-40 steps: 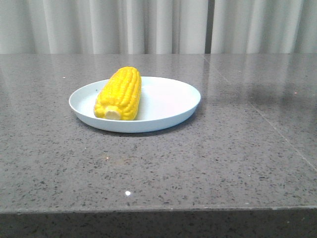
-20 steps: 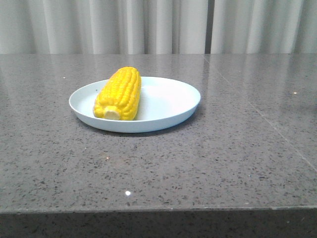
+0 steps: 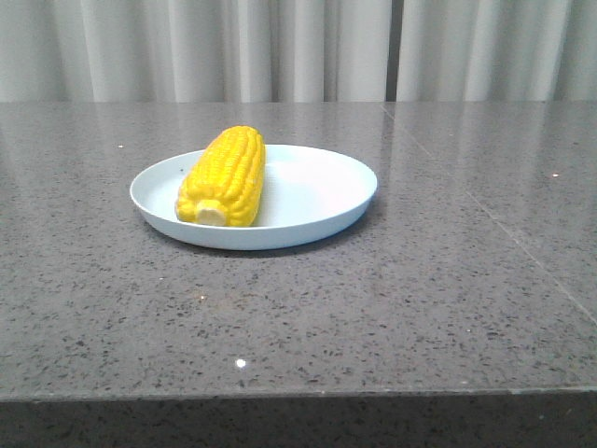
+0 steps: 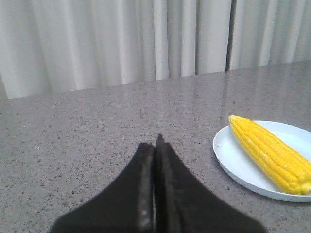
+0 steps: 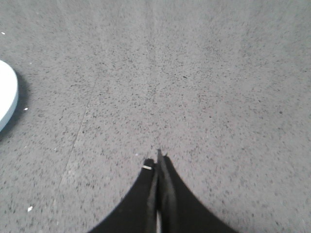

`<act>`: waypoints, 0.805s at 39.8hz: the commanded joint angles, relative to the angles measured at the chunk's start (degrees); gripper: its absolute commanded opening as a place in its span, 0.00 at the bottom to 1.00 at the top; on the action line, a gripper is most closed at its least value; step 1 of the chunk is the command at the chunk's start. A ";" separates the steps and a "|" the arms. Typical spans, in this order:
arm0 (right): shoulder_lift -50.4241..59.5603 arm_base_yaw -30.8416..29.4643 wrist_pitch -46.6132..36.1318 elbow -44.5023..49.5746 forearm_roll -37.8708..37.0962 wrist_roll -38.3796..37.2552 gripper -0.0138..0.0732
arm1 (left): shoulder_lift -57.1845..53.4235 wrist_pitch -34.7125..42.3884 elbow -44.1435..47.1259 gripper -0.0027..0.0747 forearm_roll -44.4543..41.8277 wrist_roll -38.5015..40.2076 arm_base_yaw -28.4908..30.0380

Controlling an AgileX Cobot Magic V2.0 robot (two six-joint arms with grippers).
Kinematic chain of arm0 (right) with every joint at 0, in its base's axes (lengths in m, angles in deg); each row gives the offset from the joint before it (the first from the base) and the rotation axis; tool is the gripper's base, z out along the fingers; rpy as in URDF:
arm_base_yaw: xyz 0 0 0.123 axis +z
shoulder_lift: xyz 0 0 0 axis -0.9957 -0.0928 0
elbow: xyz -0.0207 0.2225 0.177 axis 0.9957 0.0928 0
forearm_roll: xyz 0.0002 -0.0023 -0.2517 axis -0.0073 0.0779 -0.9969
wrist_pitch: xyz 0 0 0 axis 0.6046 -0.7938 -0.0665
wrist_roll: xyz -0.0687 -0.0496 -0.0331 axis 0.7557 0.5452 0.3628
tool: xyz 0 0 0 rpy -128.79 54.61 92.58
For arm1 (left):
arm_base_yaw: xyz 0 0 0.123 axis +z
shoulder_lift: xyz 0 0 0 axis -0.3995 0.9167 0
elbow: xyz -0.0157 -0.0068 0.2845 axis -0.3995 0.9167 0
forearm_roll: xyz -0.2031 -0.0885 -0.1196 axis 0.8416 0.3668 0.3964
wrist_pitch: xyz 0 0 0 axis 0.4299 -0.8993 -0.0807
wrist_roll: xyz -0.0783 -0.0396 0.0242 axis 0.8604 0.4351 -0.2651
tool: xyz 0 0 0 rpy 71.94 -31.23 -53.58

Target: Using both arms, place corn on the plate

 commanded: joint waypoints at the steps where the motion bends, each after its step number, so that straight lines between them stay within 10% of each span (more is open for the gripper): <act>1: 8.46 -0.42 -5.67 2.44 -0.01 0.59 0.02 | 0.66 4.89 -1.41 0.01 -0.27 0.64 -0.18; 32: 21.09 -0.42 -6.00 4.24 -0.01 0.59 0.02 | 0.66 4.80 -1.41 0.01 -0.27 0.64 -0.18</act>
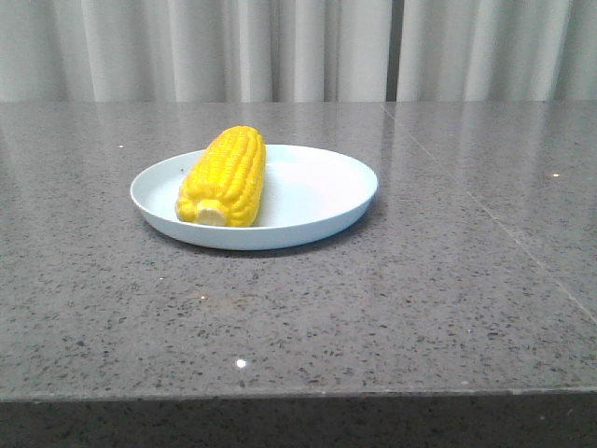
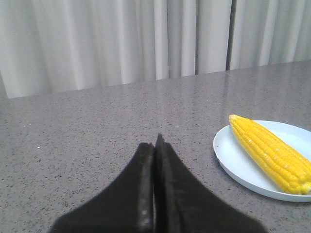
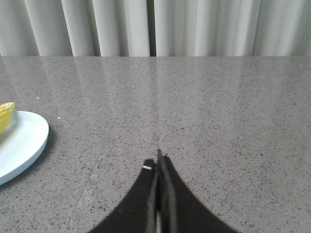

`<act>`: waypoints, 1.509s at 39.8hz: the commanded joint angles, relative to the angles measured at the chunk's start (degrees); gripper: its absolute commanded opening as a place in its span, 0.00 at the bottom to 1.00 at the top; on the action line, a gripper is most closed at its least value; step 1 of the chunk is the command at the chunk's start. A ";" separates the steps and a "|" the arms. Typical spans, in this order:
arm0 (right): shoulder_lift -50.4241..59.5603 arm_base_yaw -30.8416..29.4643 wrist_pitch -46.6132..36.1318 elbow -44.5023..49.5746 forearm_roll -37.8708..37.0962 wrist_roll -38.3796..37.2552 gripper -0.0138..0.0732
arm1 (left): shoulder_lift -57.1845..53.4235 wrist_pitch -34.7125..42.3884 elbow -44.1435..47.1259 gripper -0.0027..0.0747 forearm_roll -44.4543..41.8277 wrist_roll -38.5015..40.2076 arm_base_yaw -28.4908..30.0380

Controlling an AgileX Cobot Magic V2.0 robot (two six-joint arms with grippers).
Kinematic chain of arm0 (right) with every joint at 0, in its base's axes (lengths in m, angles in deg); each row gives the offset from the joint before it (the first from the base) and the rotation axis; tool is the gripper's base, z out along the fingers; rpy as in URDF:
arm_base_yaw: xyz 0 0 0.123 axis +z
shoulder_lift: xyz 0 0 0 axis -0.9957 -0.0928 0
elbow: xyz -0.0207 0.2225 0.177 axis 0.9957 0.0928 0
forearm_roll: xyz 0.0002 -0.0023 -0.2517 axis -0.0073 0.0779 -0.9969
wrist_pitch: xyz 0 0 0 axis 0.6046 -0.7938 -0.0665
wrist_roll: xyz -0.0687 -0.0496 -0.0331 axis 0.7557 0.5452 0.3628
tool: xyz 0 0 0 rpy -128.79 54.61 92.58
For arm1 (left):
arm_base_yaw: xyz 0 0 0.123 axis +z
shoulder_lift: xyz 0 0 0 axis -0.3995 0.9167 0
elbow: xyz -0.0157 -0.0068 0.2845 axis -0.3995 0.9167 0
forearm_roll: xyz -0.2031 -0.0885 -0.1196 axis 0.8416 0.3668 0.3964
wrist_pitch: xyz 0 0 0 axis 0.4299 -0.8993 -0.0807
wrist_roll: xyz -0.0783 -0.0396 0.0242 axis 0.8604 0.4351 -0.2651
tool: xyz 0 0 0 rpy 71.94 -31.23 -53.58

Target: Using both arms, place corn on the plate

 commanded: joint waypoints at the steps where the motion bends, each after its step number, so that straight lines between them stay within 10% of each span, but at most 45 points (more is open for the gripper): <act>1: -0.57 -0.42 -4.84 -1.37 -0.01 0.47 0.02 | 0.66 4.80 -1.41 0.01 -0.27 0.63 -0.18; 31: -0.57 -0.42 -4.84 -1.37 -0.01 0.47 0.02 | -0.30 4.93 -1.26 0.01 9.04 -8.39 0.19; 36: -0.57 -0.42 -4.84 -1.37 -0.01 0.47 0.02 | -2.50 6.02 0.00 0.01 19.67 -18.86 4.63; 60: -0.63 -0.42 -4.88 -1.37 -0.01 0.47 0.02 | -12.56 15.35 19.00 0.01 21.89 -17.45 18.78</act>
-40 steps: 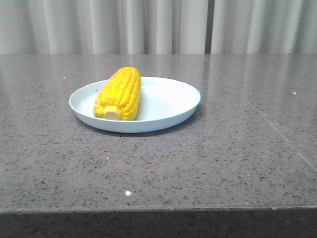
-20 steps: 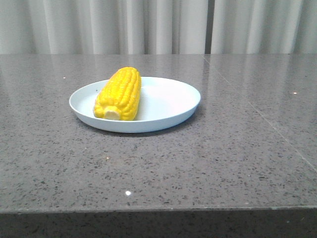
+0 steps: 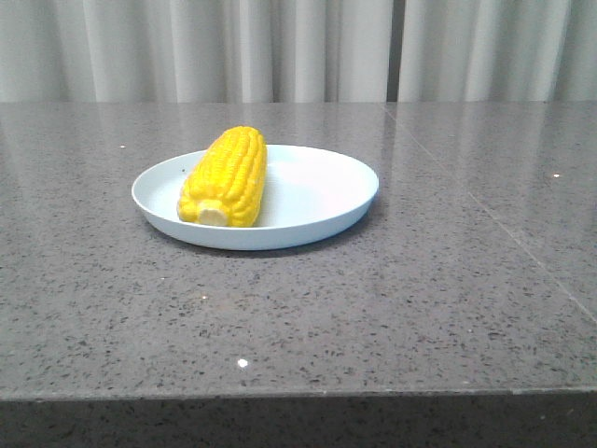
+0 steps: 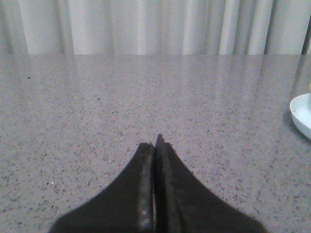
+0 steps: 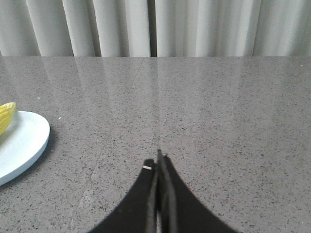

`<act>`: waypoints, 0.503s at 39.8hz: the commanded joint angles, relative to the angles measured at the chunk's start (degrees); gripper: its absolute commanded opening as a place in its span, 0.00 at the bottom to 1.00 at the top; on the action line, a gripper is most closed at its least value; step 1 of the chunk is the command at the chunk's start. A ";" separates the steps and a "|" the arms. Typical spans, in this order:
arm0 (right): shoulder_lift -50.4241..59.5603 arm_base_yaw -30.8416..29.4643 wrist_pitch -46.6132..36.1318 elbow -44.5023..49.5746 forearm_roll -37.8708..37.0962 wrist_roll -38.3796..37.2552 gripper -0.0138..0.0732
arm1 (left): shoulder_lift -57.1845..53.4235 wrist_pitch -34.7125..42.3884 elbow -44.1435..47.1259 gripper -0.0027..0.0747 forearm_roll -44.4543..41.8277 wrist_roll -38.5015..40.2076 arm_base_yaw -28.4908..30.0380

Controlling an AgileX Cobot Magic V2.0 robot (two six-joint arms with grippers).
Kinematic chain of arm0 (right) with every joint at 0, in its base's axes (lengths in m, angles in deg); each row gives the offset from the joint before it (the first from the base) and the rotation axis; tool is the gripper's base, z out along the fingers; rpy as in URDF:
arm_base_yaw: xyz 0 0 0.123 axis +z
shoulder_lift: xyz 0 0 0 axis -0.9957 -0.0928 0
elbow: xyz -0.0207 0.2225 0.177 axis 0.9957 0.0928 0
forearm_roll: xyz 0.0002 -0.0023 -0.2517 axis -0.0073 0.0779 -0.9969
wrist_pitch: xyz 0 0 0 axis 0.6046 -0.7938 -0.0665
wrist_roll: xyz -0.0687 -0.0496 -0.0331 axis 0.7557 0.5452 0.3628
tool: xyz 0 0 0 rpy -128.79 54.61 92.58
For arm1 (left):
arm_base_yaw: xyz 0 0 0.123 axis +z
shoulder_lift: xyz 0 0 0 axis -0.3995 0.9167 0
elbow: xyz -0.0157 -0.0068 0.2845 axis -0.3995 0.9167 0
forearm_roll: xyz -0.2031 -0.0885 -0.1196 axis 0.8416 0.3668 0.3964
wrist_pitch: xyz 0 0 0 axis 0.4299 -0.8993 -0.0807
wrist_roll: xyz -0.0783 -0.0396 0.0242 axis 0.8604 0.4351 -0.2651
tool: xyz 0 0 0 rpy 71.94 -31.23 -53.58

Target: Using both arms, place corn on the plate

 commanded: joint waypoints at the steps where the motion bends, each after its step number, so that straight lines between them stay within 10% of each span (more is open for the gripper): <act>1: -0.63 -0.42 -4.74 -1.46 -0.01 0.47 0.02 | -1.33 8.06 0.92 0.01 0.59 0.64 0.05; 20: -0.63 -0.42 -4.74 -1.46 -0.01 0.47 0.02 | -1.33 7.36 1.39 0.01 0.59 0.64 0.05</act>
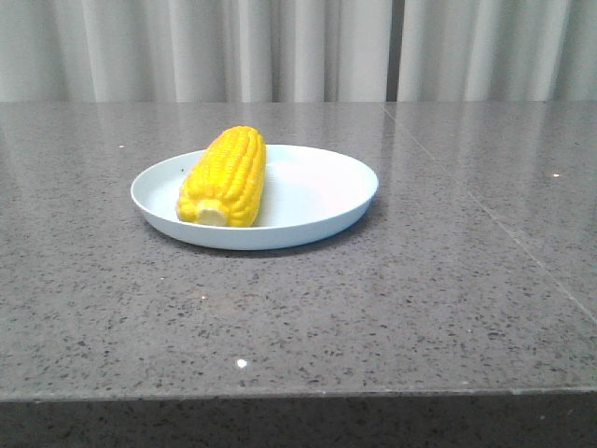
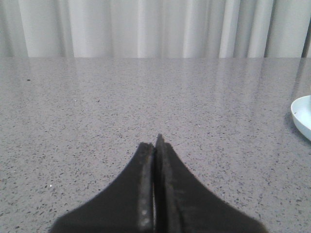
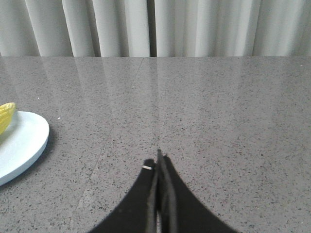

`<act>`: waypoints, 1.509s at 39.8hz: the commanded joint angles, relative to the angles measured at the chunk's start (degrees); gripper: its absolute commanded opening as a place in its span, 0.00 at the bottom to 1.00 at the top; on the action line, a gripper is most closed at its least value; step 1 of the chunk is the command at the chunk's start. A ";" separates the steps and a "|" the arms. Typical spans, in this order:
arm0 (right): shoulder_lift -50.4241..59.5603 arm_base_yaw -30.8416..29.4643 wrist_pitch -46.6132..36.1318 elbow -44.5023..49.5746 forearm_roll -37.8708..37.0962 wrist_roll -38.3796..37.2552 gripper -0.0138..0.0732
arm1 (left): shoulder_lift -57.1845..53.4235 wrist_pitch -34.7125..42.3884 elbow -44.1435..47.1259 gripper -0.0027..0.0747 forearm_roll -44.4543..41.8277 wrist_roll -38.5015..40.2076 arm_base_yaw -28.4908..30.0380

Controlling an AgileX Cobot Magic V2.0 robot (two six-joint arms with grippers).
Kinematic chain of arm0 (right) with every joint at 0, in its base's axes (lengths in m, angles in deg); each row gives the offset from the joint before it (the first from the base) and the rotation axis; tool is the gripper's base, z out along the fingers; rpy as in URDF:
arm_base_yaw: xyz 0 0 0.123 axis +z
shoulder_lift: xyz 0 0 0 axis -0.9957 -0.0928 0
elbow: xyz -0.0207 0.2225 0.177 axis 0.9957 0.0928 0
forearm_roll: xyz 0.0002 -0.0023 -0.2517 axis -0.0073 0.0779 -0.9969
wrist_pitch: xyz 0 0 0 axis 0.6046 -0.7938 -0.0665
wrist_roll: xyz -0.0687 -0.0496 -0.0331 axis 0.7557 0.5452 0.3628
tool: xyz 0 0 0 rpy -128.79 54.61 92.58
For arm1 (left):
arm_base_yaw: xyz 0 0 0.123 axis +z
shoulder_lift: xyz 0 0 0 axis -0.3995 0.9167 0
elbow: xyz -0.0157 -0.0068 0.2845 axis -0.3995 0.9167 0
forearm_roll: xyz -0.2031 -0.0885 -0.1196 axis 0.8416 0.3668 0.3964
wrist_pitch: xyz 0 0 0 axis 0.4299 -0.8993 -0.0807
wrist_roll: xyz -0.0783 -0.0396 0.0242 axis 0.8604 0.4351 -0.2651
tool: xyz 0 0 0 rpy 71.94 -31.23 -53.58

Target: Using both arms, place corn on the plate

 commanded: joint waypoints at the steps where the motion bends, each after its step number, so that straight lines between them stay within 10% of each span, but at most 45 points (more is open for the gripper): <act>1: -0.63 -0.42 -4.74 -1.46 -0.01 0.47 0.02 | -1.33 5.08 0.20 0.01 0.59 0.64 0.03; 28: -0.63 -0.42 -5.02 -1.15 -1.22 0.47 0.02 | -1.33 5.08 0.20 0.01 0.59 0.64 0.03; 46: 8.47 -0.42 -19.33 21.91 -1.59 0.47 0.02 | -1.33 5.08 0.20 0.01 0.59 0.64 0.03; 60: 9.99 -0.54 -16.83 21.66 -1.59 0.47 0.02 | -1.21 5.08 0.20 0.01 0.59 0.64 0.03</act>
